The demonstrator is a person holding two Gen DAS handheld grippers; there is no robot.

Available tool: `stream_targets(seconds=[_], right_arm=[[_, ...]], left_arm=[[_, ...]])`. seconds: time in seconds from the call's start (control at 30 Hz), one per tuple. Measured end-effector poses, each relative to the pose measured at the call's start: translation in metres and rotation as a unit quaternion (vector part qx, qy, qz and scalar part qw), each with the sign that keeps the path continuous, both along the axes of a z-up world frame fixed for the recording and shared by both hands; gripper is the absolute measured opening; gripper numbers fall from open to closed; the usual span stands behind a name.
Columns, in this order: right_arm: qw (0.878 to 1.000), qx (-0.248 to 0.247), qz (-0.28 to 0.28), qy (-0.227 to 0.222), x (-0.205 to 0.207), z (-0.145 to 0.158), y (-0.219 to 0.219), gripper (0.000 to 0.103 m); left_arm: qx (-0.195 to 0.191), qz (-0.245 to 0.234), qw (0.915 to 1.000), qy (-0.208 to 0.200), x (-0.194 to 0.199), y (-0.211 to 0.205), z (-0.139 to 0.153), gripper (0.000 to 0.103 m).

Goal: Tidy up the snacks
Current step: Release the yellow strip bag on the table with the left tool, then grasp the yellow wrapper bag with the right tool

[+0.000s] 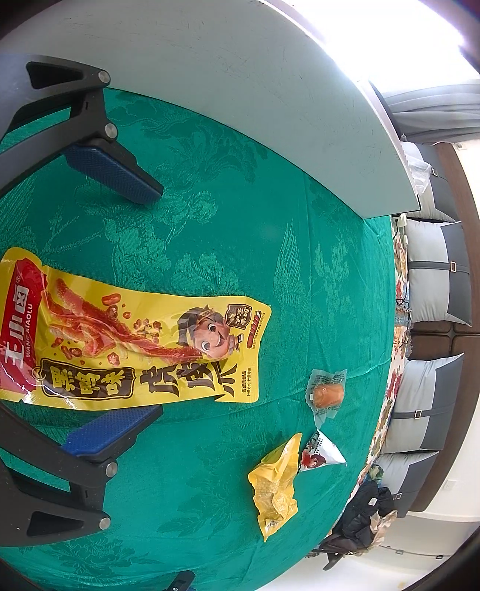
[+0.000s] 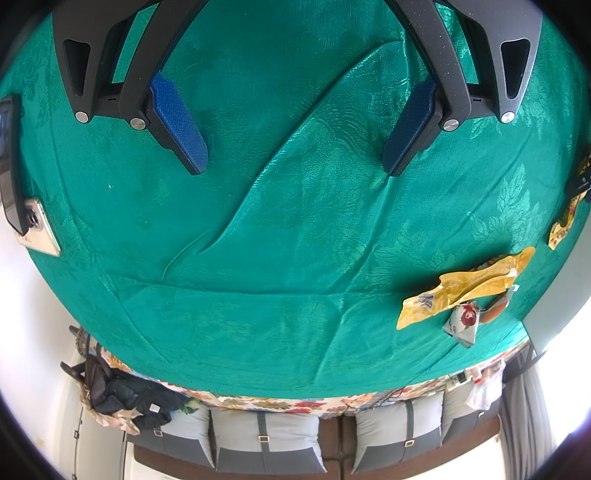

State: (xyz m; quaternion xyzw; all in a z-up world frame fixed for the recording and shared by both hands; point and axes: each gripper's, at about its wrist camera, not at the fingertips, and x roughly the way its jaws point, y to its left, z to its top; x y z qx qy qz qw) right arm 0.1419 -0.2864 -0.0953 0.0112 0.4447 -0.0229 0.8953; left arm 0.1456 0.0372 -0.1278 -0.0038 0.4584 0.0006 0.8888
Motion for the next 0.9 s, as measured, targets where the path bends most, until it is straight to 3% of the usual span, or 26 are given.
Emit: stream_targets(seconds=[0.6,0.7,0.8,0.9], right_arm=[[1.000,0.010,-0.001,0.010,-0.001,0.003,0.004,0.097],[0.996,0.068,0.054,-0.019,0.013,0.025,0.021,0.096],[0.985,0.074,0.149,-0.039,0.051,0.048,0.051,0.096],[0.973,0.058,0.221,-0.025,0.099,0.054,0.086,0.096]], left_arm=[[0.000,0.000,1.0000,0.000,0.000,0.000,0.000,0.103],[0.000,-0.001,1.0000,0.000,0.000,0.000,0.000,0.103],[0.000,-0.001,1.0000,0.000,0.000,0.000,0.000,0.103],[0.000,-0.001,1.0000,0.000,0.000,0.000,0.000,0.103]])
